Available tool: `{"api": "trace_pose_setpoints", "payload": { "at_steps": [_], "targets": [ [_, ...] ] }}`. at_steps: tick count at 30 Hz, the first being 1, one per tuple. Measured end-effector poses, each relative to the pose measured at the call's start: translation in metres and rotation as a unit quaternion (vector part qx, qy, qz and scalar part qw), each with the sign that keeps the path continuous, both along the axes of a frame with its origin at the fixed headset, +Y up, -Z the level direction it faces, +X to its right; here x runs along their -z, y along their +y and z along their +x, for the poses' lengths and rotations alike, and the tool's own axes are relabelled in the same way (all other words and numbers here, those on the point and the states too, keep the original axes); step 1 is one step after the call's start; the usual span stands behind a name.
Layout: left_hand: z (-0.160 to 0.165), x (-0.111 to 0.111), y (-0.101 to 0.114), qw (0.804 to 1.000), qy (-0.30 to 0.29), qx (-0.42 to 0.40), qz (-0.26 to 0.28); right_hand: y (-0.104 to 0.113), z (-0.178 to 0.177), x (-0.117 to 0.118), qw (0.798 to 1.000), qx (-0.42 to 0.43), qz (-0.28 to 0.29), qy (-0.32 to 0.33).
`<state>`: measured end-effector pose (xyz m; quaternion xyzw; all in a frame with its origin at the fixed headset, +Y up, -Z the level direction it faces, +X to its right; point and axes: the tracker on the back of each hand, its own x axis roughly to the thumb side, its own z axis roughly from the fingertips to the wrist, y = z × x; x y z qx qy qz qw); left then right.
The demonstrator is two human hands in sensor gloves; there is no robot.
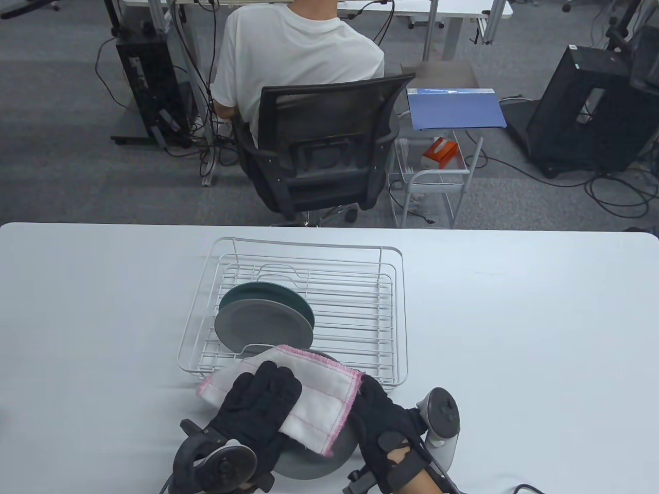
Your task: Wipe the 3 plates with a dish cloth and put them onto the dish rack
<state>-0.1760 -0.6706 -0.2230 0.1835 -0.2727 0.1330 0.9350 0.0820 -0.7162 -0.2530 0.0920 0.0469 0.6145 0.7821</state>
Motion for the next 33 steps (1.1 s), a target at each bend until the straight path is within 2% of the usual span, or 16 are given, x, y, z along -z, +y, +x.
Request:
{"api": "trace_pose_setpoints", "payload": {
  "at_steps": [4,8,13,18,25,33],
  "targets": [
    [0.001,-0.001,0.001,1.0,-0.002,-0.007,0.003,0.005,0.01,-0.002,0.999,0.027,0.011,-0.04],
    [0.01,-0.002,-0.001,0.999,-0.027,0.001,-0.025,0.011,0.022,-0.005,0.995,0.057,0.02,-0.079],
    [0.026,-0.006,-0.008,0.996,-0.064,0.027,-0.051,0.006,0.024,-0.005,0.99,0.09,0.013,-0.108],
    [0.036,-0.011,-0.012,0.993,-0.1,0.045,-0.044,0.004,0.015,-0.006,0.988,0.125,0.018,-0.09],
    [0.04,-0.012,-0.017,0.99,-0.117,0.059,-0.055,0.002,-0.004,-0.007,0.993,0.1,0.05,-0.047],
    [0.032,-0.013,-0.012,0.994,-0.096,0.042,-0.016,-0.001,-0.025,-0.009,0.997,0.058,0.055,0.021]
  ]
}}
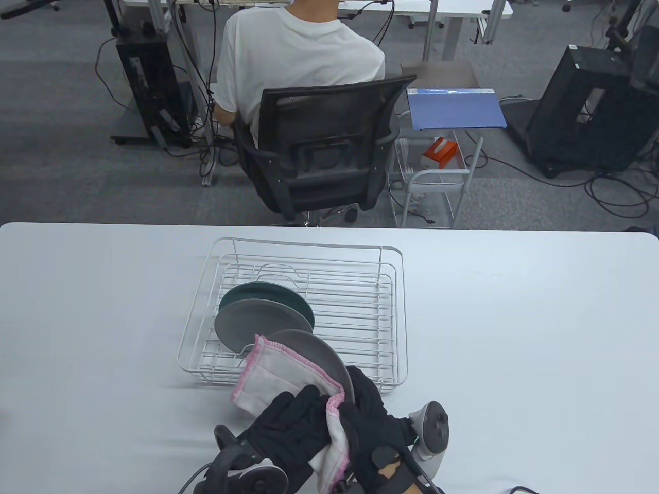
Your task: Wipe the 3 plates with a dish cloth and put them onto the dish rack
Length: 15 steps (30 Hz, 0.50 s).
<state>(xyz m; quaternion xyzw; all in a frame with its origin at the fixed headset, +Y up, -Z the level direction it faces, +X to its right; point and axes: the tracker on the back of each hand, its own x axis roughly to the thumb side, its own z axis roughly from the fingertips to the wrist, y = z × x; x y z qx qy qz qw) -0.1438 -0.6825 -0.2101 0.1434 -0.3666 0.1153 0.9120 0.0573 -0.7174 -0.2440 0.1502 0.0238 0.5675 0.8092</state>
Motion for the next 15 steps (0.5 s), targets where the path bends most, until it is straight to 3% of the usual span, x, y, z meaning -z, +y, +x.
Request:
{"api": "trace_pose_setpoints", "payload": {
  "at_steps": [7,15],
  "targets": [
    [-0.021,0.011,0.007,0.998,0.061,-0.029,0.02,0.002,-0.003,0.001,0.997,-0.049,-0.001,0.06],
    [-0.04,0.02,0.01,0.993,0.108,-0.039,0.002,0.006,0.002,-0.001,0.999,-0.036,-0.003,0.038]
  ]
}}
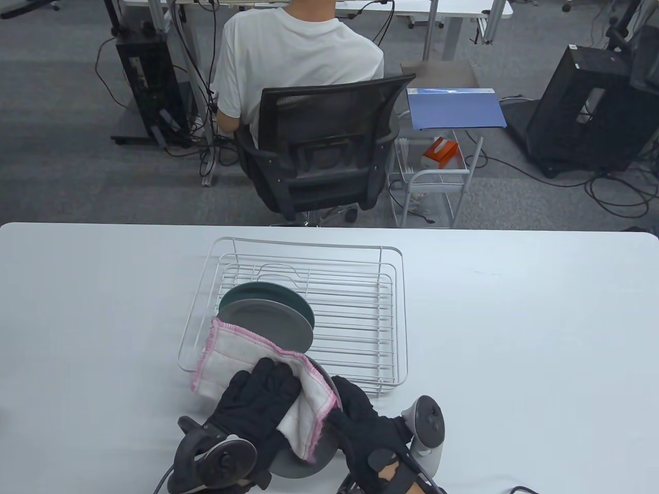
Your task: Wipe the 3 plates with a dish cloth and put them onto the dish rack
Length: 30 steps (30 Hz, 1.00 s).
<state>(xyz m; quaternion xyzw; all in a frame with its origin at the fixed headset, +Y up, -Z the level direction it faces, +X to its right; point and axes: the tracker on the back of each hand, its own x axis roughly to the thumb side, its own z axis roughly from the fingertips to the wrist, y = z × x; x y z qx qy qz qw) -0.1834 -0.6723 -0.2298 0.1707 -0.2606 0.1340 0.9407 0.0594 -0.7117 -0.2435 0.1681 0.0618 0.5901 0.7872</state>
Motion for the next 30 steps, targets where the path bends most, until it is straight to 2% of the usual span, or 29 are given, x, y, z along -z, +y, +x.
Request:
{"api": "trace_pose_setpoints", "payload": {
  "at_steps": [9,19,24,30],
  "targets": [
    [0.001,0.004,-0.003,0.999,-0.007,0.001,-0.04,0.001,0.017,0.001,0.995,0.069,-0.006,-0.076],
    [0.022,-0.004,-0.009,0.991,-0.095,0.01,-0.093,-0.005,0.025,0.001,0.983,0.11,-0.015,-0.15],
    [0.034,-0.011,-0.011,0.989,-0.112,0.036,-0.085,-0.006,0.019,0.0,0.986,0.097,-0.004,-0.135],
    [0.039,-0.019,-0.009,0.99,-0.131,0.035,-0.044,-0.002,0.005,-0.002,0.995,0.049,0.028,-0.085]
  ]
}}
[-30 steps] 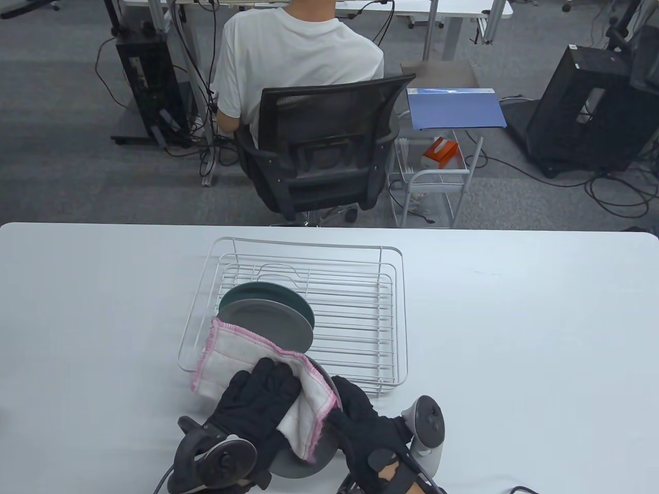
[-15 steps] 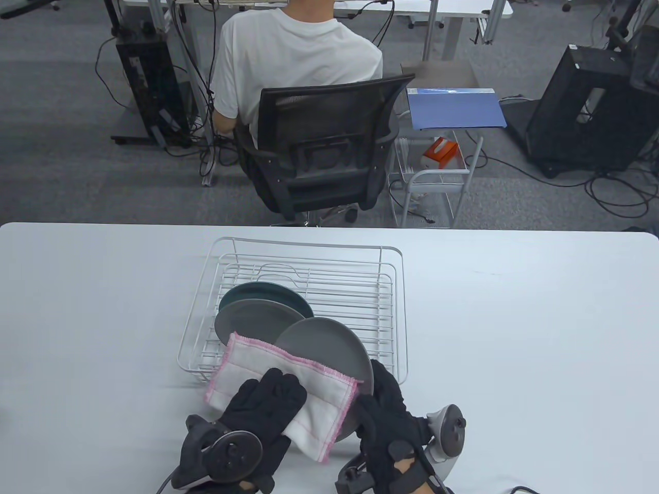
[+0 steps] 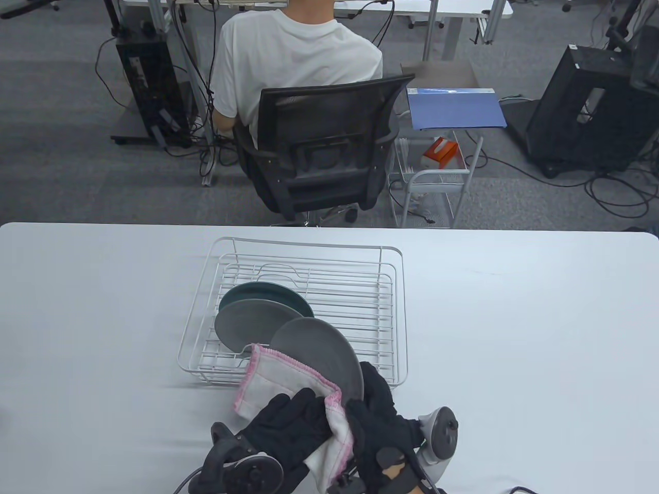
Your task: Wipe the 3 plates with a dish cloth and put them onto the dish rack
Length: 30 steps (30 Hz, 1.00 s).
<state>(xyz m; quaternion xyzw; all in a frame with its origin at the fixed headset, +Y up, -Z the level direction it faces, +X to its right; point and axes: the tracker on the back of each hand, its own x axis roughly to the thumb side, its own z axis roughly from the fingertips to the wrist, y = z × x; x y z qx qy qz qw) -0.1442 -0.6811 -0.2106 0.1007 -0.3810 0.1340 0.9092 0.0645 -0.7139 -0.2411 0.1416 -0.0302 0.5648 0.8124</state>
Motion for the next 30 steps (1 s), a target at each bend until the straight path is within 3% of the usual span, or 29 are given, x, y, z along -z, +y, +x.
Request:
{"api": "trace_pose_setpoints", "payload": {
  "at_steps": [5,14,22,30],
  "targets": [
    [-0.006,-0.002,0.005,0.998,0.03,-0.001,0.05,-0.004,-0.011,0.0,0.999,-0.032,-0.003,0.043],
    [-0.034,0.012,0.012,0.99,0.117,-0.041,0.067,-0.004,-0.019,-0.001,0.992,-0.069,-0.009,0.104],
    [-0.043,0.02,0.011,0.985,0.164,-0.026,0.038,0.0,-0.002,0.001,0.999,-0.005,-0.026,0.047],
    [-0.034,0.021,0.004,0.992,0.124,-0.011,-0.024,-0.001,0.014,0.001,0.997,0.061,-0.038,-0.028]
  ]
}}
